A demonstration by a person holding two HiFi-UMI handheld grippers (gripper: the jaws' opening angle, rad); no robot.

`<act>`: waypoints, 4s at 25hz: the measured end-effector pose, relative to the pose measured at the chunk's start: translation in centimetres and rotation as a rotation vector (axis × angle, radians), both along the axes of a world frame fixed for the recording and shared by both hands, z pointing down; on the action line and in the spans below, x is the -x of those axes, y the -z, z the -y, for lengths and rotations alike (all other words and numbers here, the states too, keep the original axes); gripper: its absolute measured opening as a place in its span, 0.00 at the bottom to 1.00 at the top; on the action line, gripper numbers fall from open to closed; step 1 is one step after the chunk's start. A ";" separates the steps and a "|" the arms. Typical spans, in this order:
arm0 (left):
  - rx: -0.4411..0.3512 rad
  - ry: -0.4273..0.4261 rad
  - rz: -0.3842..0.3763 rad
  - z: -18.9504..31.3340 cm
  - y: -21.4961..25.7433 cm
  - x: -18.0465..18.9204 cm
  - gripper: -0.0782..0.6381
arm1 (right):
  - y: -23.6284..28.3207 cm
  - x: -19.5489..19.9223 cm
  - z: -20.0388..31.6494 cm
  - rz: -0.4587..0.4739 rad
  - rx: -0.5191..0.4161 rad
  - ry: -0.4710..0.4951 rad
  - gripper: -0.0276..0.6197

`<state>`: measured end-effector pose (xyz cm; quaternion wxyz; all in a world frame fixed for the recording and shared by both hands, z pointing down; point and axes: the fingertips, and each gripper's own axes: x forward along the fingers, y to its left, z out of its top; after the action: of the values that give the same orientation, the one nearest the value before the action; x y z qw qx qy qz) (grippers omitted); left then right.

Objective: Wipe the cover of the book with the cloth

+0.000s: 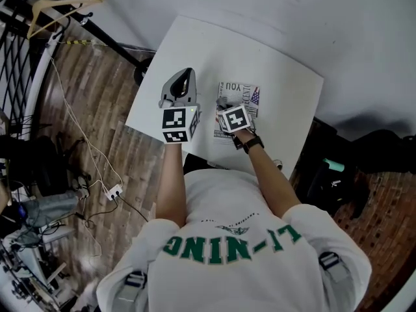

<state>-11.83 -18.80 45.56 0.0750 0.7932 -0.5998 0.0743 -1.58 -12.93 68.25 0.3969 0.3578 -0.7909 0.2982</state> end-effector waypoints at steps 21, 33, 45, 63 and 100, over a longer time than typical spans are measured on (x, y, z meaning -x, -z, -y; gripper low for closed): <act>-0.028 -0.127 0.002 0.4 1.3 -5.9 0.12 | -1.0 -13.2 -2.1 -0.059 0.024 -0.236 0.10; -0.007 -0.033 0.009 -1.0 0.6 -2.2 0.12 | -0.5 -7.2 -2.4 0.026 0.063 -0.133 0.10; 0.007 0.051 0.010 -3.0 0.1 2.0 0.12 | -1.4 1.1 -4.5 0.018 0.070 0.088 0.10; -0.005 -0.134 -0.008 -1.1 0.4 -5.8 0.12 | -1.1 -13.0 -5.7 -0.054 0.066 -0.238 0.10; 0.007 -0.179 -0.036 -3.6 0.2 -8.0 0.12 | -1.3 -12.9 -8.8 -0.055 0.054 -0.243 0.10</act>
<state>-3.80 -15.16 45.38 0.0816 0.8446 -0.5247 0.0685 11.29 -4.10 69.51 0.3888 0.4481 -0.7222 0.3557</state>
